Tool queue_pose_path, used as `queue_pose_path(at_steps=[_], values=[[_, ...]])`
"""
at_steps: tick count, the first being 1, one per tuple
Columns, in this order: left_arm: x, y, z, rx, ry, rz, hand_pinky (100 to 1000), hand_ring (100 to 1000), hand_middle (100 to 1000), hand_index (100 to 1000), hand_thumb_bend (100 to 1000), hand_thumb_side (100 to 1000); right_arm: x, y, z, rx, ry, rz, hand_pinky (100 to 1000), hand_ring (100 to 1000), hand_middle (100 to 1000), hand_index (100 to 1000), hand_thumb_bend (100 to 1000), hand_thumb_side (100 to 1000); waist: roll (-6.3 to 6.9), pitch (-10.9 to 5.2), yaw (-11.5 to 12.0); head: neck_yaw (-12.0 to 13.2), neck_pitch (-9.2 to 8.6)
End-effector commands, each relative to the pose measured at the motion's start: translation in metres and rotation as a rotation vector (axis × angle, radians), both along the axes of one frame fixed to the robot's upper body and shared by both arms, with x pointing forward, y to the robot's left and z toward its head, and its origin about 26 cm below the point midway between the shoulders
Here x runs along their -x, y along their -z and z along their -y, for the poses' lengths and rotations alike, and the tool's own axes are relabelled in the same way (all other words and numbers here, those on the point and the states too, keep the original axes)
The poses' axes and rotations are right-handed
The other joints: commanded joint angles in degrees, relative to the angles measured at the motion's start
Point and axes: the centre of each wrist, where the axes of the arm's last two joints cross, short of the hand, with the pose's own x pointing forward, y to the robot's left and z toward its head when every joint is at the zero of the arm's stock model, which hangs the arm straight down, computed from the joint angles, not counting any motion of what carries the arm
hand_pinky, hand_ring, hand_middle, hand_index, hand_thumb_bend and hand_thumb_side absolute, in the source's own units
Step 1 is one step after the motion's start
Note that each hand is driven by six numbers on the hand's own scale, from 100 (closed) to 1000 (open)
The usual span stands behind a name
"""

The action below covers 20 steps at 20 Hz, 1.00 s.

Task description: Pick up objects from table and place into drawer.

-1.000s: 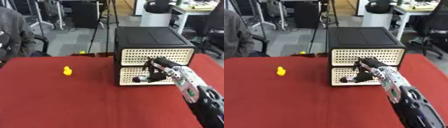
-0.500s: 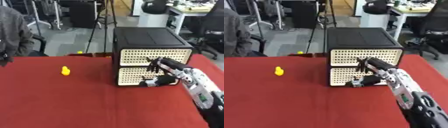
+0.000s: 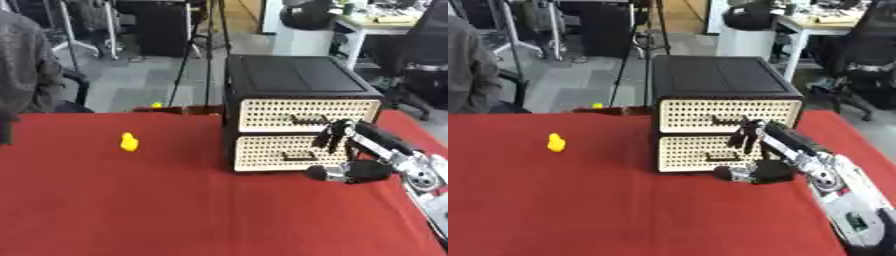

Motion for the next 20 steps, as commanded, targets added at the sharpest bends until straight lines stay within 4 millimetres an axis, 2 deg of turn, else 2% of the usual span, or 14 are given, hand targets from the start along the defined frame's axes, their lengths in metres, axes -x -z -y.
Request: queue_pose_path(at_steps=[1,10,20], values=[[0.004,-0.017,-0.006,-0.015,-0.01,0.037,243,439,428,639,100,802,0.006,-0.011,0.007,-0.091,-0.005,0.051,296,540,585,717,797,870,0.09,-0.53,-0.16,0.34,-0.65],[0.008,-0.01,-0.004,-0.004,0.002,0.02,259,460,446,640,100,818,0.017,0.005,0.009,-0.207,-0.01,0.021,307,537,577,713,772,844,0.1,-0.28,-0.04,1.19,-0.91],[0.011,0.001,-0.005,-0.002,-0.01,-0.004,299,494,485,661,100,840,0.016,0.002,0.003,-0.246,-0.033,0.041,307,535,574,713,755,852,0.23,-0.02,-0.06,1.41,-0.73]])
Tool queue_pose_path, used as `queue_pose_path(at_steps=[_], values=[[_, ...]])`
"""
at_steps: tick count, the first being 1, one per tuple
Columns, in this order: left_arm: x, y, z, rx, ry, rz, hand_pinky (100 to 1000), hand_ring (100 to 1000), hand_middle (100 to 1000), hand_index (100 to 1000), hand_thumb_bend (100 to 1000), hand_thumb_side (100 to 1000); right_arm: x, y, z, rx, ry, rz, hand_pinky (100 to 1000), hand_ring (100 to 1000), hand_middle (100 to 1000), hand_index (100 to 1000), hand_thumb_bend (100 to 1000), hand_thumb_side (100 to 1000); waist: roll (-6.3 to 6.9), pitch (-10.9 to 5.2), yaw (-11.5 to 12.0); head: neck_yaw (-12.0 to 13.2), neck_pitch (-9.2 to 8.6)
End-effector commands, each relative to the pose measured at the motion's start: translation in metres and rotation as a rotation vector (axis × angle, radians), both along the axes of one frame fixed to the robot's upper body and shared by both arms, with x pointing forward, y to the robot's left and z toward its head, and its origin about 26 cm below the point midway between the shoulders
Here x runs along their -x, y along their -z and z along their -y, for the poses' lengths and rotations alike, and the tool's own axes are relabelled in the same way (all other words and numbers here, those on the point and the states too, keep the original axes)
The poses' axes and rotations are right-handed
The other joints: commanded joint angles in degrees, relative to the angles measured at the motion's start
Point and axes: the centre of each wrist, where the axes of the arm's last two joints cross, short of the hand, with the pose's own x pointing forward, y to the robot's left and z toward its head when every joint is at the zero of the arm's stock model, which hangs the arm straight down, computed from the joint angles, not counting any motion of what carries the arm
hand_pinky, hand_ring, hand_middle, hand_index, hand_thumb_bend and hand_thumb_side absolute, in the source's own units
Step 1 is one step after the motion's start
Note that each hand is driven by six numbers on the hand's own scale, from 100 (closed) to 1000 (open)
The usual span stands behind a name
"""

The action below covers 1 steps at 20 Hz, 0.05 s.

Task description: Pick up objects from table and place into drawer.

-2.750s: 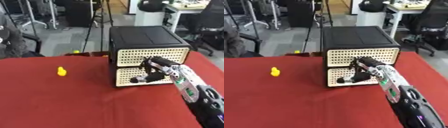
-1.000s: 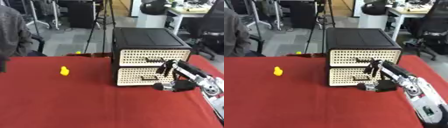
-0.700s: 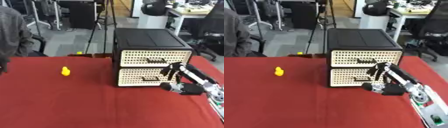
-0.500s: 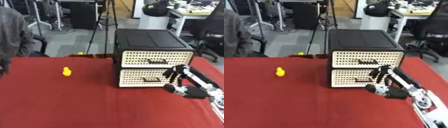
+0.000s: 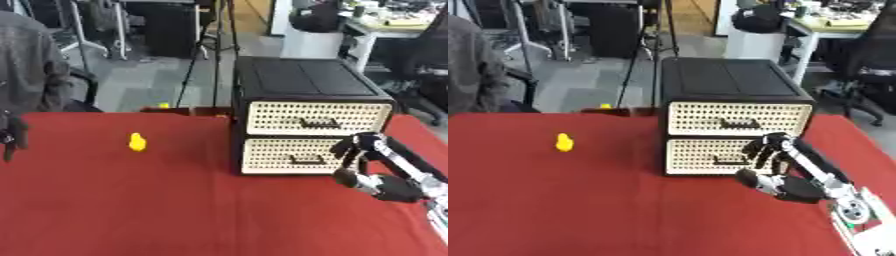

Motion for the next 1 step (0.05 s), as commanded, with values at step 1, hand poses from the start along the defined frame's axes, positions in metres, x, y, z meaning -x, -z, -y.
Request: queue_pose_path(at_steps=[1], values=[[0.0009,-0.0095,-0.004,-0.029,-0.005,0.022,304,497,490,667,100,841,-0.0012,-0.014,-0.0008,-0.013,-0.009,0.048,306,534,574,713,753,853,0.21,-0.36,-0.08,-0.08,-0.32]])
